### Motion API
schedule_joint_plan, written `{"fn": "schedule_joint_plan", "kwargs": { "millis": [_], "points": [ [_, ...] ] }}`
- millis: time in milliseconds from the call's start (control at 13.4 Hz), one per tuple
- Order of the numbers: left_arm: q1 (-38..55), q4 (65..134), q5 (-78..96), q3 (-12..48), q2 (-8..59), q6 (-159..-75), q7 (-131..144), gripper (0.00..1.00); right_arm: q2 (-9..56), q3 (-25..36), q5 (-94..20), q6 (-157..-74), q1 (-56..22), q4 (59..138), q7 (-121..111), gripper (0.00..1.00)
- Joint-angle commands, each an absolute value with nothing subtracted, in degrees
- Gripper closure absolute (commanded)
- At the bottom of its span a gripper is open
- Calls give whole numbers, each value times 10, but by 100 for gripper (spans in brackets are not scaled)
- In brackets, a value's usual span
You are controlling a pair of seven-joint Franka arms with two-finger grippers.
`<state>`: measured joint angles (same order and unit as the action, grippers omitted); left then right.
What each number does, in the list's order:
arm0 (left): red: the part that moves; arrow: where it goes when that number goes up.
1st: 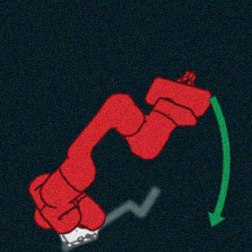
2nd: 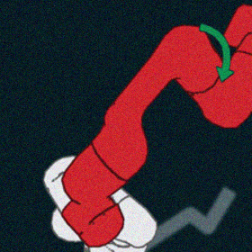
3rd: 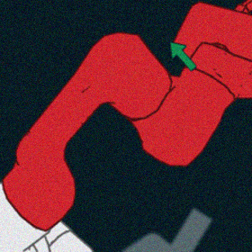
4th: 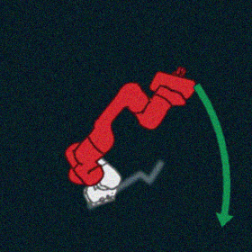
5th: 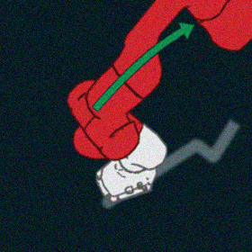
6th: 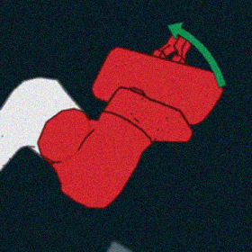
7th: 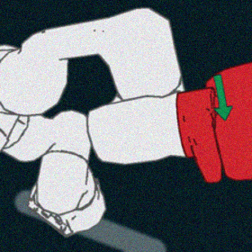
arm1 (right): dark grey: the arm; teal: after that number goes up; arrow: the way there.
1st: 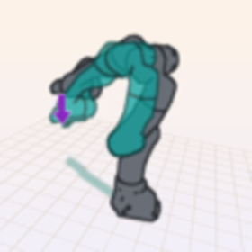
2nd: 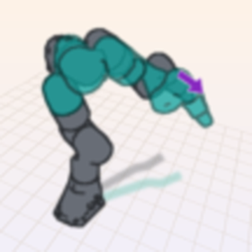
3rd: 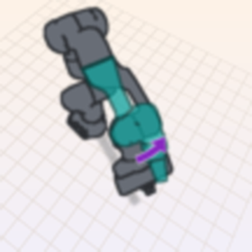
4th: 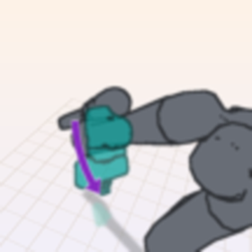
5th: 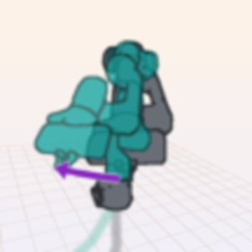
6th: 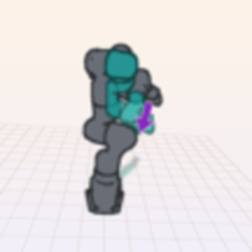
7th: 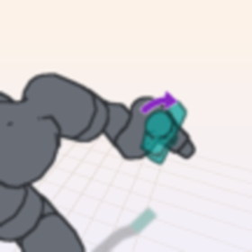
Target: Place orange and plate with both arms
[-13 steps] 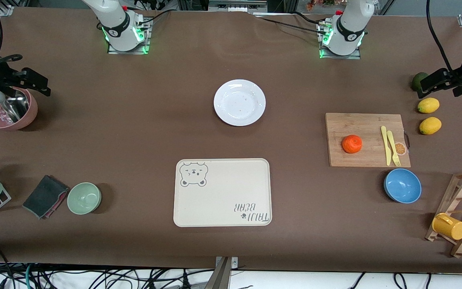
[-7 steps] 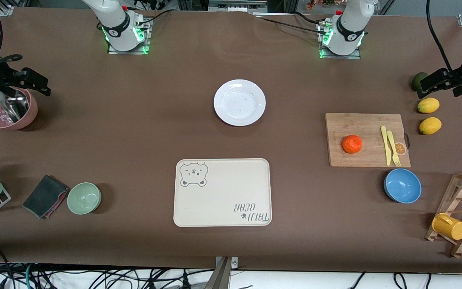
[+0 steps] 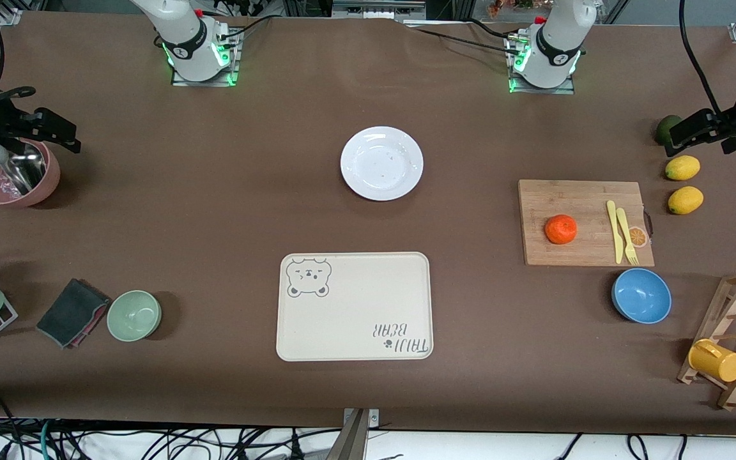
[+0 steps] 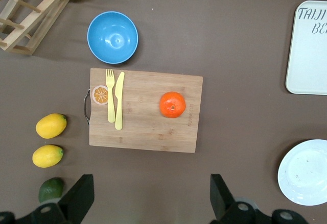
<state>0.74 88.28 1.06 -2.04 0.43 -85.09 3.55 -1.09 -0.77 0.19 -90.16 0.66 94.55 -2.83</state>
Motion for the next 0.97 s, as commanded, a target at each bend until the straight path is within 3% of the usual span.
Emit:
{"fn": "schedule_joint_plan", "kwargs": {
  "millis": [0,892],
  "points": [
    [6,868,4,-19,10,-838,36,0,-18,-11,-3,-896,11,947,-34,0],
    [6,869,4,-19,9,-838,36,0,-18,-11,-1,-881,11,947,-33,0]
  ]
}}
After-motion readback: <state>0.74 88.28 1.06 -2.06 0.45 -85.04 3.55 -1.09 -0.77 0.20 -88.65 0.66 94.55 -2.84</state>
